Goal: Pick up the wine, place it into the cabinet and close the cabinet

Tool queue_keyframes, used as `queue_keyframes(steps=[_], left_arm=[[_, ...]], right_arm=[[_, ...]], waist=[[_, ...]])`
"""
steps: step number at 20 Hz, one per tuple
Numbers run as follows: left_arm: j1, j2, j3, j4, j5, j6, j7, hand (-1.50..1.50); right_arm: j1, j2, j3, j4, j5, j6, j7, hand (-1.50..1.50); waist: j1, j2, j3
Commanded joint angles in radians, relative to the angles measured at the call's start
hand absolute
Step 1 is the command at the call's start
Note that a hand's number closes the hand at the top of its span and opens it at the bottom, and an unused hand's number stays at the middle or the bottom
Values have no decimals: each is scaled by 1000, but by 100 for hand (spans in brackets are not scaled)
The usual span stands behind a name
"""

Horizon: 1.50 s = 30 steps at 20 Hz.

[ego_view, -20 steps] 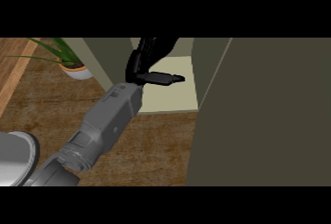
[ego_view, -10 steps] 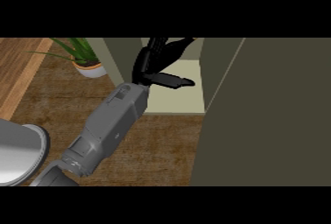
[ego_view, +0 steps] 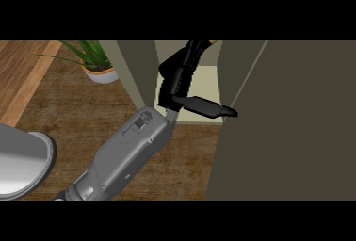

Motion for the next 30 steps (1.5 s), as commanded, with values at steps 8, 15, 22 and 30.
queue_keyframes(steps=[8, 15, 22, 30], left_arm=[[277, -1, -231, -508, -20, 369, 82, -150], [503, 1, -297, -680, -68, 386, 49, 150], [710, 201, -429, -981, -116, 335, 105, 150], [931, 459, -363, -1194, -42, 164, 5, 150]], right_arm=[[-29, 10, 77, -72, 61, -55, 47, -150], [-6, 10, 102, -100, 75, -69, 65, -150], [-21, -20, 66, -72, 37, -49, 65, -150], [-48, -23, 185, -69, -51, 56, 30, 150]], waist=[[-18, 9, -1], [-19, 12, -1], [-16, 12, 0], [-3, 13, -1]])
